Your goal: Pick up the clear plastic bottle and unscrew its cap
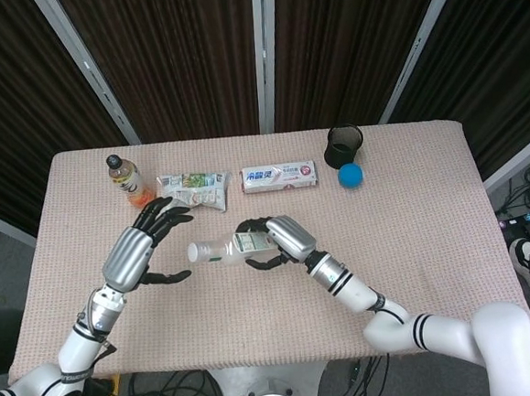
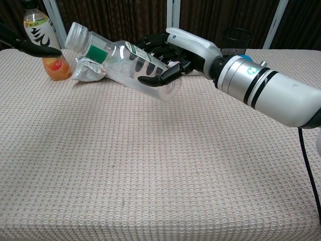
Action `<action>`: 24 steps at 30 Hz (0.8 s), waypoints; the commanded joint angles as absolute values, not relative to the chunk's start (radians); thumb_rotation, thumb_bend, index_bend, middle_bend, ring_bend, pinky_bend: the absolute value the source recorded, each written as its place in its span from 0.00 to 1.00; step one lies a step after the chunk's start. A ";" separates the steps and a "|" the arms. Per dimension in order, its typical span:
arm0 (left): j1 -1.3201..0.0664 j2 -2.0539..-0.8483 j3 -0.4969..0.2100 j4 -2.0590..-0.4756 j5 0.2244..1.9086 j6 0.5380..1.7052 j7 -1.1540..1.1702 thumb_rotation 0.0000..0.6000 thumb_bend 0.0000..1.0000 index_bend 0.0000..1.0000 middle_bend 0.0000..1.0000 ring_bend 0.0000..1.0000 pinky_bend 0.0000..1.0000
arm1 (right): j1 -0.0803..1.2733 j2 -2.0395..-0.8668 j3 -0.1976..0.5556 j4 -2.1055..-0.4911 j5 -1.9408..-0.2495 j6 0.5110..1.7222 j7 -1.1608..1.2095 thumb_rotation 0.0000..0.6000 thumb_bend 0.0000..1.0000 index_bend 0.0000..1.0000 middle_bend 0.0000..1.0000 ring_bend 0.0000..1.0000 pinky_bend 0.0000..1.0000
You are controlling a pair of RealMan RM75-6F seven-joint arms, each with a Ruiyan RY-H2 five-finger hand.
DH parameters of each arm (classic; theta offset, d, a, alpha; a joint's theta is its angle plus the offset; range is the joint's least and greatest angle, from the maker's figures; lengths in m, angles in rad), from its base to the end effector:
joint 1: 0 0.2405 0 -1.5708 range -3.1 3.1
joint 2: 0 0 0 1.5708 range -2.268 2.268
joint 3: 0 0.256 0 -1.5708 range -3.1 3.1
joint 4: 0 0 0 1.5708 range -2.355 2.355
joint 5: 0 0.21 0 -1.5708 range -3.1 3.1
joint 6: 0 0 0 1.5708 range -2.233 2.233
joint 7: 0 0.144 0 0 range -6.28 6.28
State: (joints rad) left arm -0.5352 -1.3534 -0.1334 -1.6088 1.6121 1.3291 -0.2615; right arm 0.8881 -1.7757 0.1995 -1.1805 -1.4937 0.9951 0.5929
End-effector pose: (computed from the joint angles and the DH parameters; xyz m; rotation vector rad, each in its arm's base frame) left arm -0.1566 0.2916 0.0744 -1.6969 -1.0237 -1.5767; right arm -0.0691 -0.3548 -0.0648 1.8840 -1.4577 1.6030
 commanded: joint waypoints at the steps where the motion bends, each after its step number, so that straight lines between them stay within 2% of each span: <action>1: -0.538 -1.358 -0.136 -1.604 1.604 1.323 -0.265 1.00 0.10 0.22 0.16 0.03 0.04 | 0.884 -1.770 0.194 -1.192 -1.498 1.001 0.596 1.00 0.68 0.69 0.58 0.48 0.53; 24: -0.549 -1.356 -0.140 -1.626 1.621 1.349 -0.257 1.00 0.10 0.22 0.16 0.03 0.04 | 0.899 -1.786 0.189 -1.168 -1.496 0.984 0.613 1.00 0.68 0.69 0.58 0.48 0.53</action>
State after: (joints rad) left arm -0.5502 -1.3575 -0.1408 -1.6253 1.6201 1.3491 -0.2581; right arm 0.9009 -1.7882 0.1878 -1.1660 -1.4955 0.9814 0.6113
